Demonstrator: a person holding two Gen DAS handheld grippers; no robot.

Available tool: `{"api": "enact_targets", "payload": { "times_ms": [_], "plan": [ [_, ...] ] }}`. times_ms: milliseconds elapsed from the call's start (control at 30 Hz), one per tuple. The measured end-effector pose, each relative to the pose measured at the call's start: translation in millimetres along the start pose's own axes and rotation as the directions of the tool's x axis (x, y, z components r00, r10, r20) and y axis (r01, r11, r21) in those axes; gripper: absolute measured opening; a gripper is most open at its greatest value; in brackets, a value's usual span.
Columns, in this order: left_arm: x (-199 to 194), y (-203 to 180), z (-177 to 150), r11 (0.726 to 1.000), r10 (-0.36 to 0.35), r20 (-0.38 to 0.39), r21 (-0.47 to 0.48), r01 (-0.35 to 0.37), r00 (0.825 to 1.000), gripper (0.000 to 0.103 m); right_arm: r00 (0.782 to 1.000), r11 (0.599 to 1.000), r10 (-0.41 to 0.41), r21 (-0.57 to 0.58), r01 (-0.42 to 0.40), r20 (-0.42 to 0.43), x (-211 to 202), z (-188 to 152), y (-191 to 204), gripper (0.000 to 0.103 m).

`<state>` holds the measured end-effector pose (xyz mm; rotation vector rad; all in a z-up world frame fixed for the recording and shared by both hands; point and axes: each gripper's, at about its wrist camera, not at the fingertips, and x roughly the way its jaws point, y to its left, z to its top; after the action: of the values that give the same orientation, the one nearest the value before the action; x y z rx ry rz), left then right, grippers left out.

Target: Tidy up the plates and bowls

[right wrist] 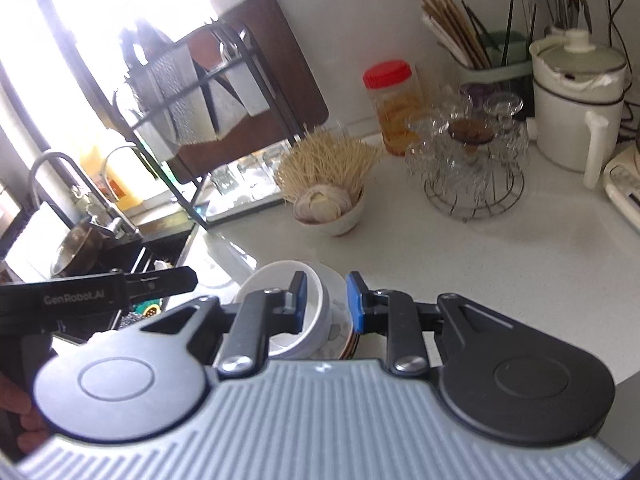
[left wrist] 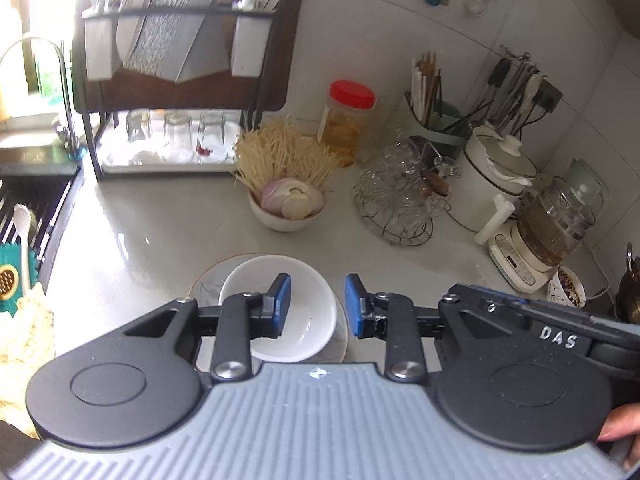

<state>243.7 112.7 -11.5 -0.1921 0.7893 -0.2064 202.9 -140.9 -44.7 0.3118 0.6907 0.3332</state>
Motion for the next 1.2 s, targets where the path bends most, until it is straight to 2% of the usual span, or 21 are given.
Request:
{"api": "enact_targets", "payload": {
  "times_ms": [167, 367, 700, 967, 1200],
  "plan": [
    [-36.1, -29.8, -10.3, 0.999, 0.006, 0.052, 0.037, -0.008, 0.999, 0.033, 0.998, 1.000, 0.022, -0.021, -0.021, 0.058, -44.2, -2.7, -1.2, 0.026],
    [-76.6, -55.2, -35.5, 0.999, 0.013, 0.073, 0.039, -0.016, 0.997, 0.033, 0.996, 0.998, 0.018, -0.055, -0.013, 0.092, -92.3, -23.7, -3.7, 0.026],
    [-126.5, -81.3, -96.2, 0.999, 0.043, 0.089, 0.028, -0.046, 0.995, 0.033, 0.996, 0.997, 0.020, -0.075, -0.013, 0.092, -140.8, -69.6, -8.1, 0.026],
    [-157.0, -94.2, -138.2, 0.997, 0.076, 0.097, 0.002, -0.077, 0.992, 0.035, 0.996, 0.993, 0.031, -0.114, -0.022, 0.082, -159.5, -91.4, -4.3, 0.026],
    [-165.0, -99.4, -154.1, 0.996, 0.086, 0.080, -0.025, -0.084, 0.993, 0.038, 0.997, 0.991, 0.036, -0.130, -0.028, 0.065, -165.9, -100.7, -3.4, 0.026]
  ]
}}
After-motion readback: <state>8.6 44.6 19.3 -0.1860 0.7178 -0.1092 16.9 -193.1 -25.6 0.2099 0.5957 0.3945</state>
